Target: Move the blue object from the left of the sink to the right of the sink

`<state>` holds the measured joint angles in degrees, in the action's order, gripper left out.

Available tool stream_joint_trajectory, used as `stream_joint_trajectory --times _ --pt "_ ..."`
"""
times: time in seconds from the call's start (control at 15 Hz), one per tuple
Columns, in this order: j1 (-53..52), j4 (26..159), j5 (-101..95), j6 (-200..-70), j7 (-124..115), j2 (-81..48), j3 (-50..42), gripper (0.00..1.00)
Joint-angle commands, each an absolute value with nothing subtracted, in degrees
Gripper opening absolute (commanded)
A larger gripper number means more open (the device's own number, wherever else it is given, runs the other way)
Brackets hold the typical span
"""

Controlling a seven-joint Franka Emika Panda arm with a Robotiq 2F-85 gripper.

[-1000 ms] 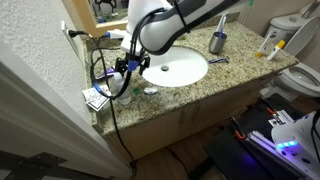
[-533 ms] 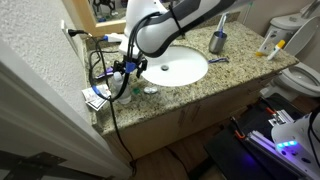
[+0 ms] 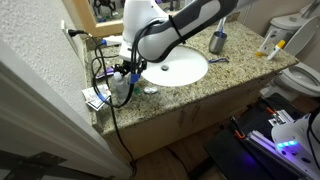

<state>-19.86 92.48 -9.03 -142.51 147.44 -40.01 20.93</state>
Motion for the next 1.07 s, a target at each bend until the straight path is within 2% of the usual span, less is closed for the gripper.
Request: stream_joint_trajectory --times 0.0,1.0 --pt "-21.14 90.44 -11.66 -141.74 146.79 -40.74 19.55 1.0" --pt "-20.44 90.65 -11.48 -142.77 147.91 -40.25 20.49 1.0"
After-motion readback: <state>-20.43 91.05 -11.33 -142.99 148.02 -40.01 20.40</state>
